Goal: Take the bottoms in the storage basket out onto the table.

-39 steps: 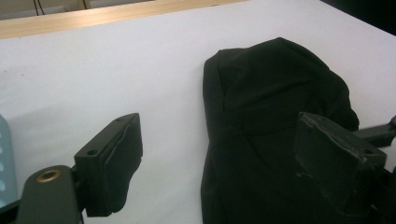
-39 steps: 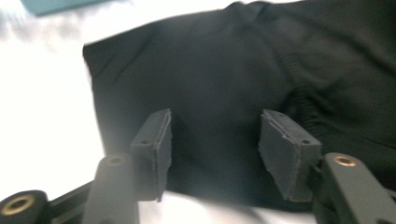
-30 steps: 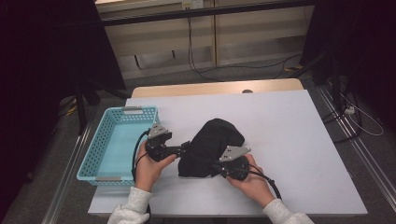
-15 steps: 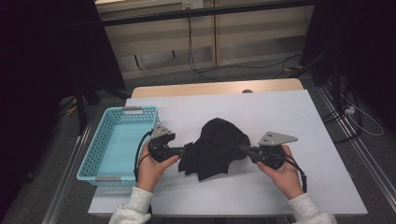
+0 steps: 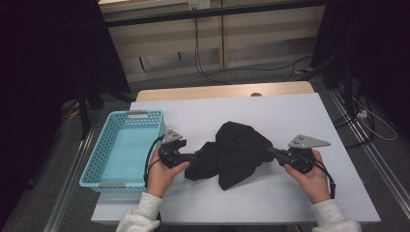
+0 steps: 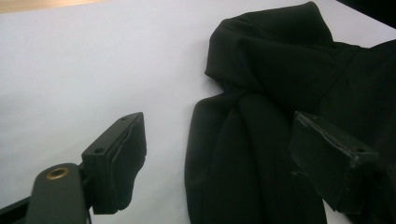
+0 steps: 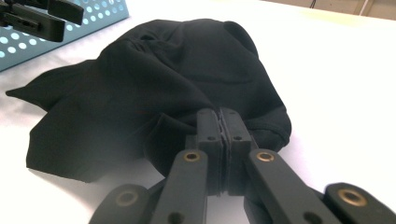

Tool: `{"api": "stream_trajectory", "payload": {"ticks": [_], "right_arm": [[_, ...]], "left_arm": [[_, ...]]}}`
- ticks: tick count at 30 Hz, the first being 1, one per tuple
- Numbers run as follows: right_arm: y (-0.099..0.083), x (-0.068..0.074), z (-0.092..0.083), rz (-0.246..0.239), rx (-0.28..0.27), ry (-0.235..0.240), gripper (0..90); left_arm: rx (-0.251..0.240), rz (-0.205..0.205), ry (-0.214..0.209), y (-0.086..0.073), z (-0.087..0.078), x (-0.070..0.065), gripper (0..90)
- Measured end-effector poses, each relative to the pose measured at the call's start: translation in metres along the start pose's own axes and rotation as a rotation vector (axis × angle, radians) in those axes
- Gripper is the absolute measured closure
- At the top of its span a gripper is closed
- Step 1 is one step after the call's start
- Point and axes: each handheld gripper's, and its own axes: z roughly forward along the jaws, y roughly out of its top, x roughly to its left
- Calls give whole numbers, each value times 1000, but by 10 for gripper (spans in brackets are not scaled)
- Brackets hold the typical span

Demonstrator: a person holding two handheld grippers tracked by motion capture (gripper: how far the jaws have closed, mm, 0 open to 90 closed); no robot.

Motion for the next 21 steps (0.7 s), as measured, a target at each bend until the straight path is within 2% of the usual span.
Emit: {"api": "stream_trajectory", "payload": {"ticks": [5,21], "right_arm": [[-4,-6,-3,16,-3,-9,887],[-5,-3,-3,1,6,-7,886]], "left_arm": [[2,10,-16,0,3,-5,215],[7,51,-49,0,7,-21,222]]}}
